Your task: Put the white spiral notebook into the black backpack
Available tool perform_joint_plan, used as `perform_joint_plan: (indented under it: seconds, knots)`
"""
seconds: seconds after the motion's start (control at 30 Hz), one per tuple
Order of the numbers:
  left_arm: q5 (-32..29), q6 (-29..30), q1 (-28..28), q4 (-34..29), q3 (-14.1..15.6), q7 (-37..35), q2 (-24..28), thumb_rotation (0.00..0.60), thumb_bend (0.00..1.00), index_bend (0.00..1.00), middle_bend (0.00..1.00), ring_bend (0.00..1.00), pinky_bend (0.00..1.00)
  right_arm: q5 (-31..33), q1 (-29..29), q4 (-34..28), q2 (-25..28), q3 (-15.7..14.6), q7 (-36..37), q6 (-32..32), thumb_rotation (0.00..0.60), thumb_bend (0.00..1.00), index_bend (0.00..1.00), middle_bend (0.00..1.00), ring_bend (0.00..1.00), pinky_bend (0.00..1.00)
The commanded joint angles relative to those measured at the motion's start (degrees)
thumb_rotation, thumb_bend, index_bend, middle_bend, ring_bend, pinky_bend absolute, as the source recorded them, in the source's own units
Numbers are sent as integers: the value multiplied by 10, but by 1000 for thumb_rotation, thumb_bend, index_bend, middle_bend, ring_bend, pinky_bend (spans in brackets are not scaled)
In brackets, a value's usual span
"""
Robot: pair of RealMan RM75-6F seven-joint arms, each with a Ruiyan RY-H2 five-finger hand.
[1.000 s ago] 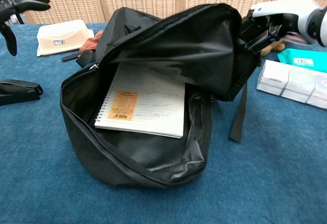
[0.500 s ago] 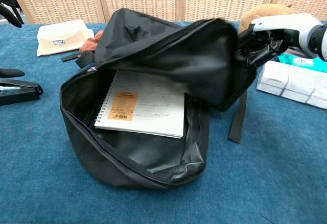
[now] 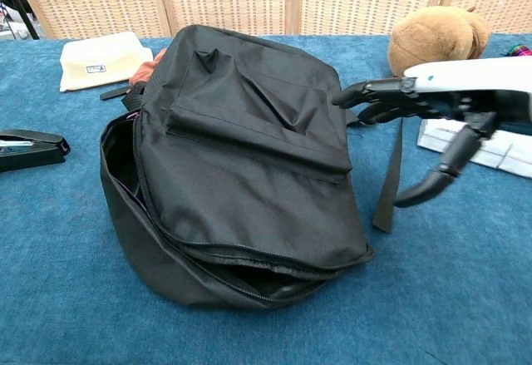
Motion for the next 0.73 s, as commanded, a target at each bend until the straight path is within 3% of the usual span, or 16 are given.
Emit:
perform_joint_plan:
  seconds: [0.03, 0.17, 0.37, 0.57, 0.73]
  knots:
    - [-26, -2, 21, -11, -6, -25, 26, 600, 0, 0, 0, 0, 304, -147, -66, 25, 65, -49, 25, 100, 600, 0, 0, 0, 0, 0]
    - [-46, -6, 43, -35, -4, -20, 53, 600, 0, 0, 0, 0, 262, -201, -106, 120, 67, -66, 1, 189, 600, 0, 0, 0, 0, 0]
    - [-77, -17, 75, -89, 2, 6, 94, 600, 0, 0, 0, 0, 180, -214, -142, 244, 40, -72, 15, 268, 600, 0, 0, 0, 0, 0]
    - [-124, -31, 117, -162, 15, 44, 140, 600, 0, 0, 0, 0, 119, -191, -173, 378, -2, -62, 24, 327, 600, 0, 0, 0, 0, 0]
    - [-139, -16, 149, -198, 21, 75, 150, 600, 0, 0, 0, 0, 105, -157, -197, 452, -42, -48, 82, 359, 600, 0, 0, 0, 0, 0]
